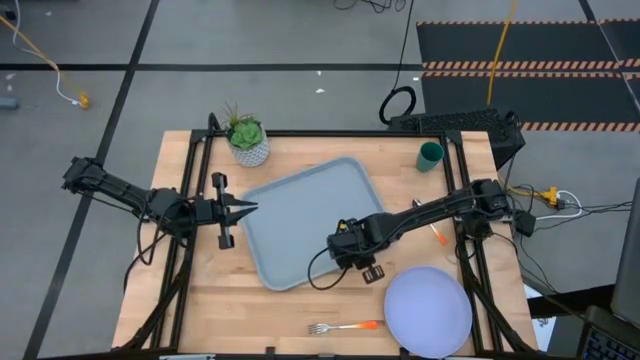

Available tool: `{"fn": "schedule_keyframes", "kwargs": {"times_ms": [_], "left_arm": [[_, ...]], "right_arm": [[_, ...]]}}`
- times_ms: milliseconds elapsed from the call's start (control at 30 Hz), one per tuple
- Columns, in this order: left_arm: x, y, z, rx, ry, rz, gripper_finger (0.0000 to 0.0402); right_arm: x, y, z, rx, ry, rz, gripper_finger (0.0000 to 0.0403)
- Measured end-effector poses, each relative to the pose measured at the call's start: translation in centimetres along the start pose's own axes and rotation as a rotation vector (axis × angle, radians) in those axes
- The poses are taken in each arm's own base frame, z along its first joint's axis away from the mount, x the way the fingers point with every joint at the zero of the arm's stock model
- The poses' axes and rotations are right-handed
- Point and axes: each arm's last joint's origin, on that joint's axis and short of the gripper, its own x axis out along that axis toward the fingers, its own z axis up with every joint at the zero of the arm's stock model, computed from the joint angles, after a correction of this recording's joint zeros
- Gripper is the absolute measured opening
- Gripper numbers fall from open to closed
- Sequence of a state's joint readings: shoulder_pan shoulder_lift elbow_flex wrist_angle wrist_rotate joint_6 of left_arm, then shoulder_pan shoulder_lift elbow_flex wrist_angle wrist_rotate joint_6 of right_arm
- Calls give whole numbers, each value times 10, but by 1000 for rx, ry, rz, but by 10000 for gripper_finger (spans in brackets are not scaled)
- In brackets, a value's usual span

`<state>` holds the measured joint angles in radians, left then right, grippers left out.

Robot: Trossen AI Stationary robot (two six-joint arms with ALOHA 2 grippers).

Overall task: Pick and place plate/cup/fork/spoon on tray
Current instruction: Move the blue tray to the center of the table

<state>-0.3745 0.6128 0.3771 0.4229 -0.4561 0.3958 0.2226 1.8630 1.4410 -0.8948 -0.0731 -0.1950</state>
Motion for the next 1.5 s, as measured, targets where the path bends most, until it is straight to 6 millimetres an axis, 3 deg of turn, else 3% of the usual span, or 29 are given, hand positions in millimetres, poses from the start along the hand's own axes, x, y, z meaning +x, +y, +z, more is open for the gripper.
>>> {"fn": "schedule_keyframes", "kwargs": {"times_ms": [233, 400, 700, 933, 1033, 1500], "left_arm": [[0, 0, 0, -2, 0, 0, 42], [0, 0, -1, -29, 5, -2, 42], [0, -1, -1, -90, 9, -4, 42], [0, -1, -3, -103, 28, -13, 42], [0, -1, -3, -103, 27, -13, 42], [0, -2, -3, -101, 32, -18, 42]], "right_arm": [[23, -3, -10, -19, 4, -99, 187], [30, -4, -15, 20, 3, -147, 215], [28, 2, -14, 183, -29, -74, 211], [-5, 9, -9, 345, -199, -67, 211], [-9, 11, -9, 361, -216, -66, 210], [36, 13, -31, 247, -59, -73, 210]]}}
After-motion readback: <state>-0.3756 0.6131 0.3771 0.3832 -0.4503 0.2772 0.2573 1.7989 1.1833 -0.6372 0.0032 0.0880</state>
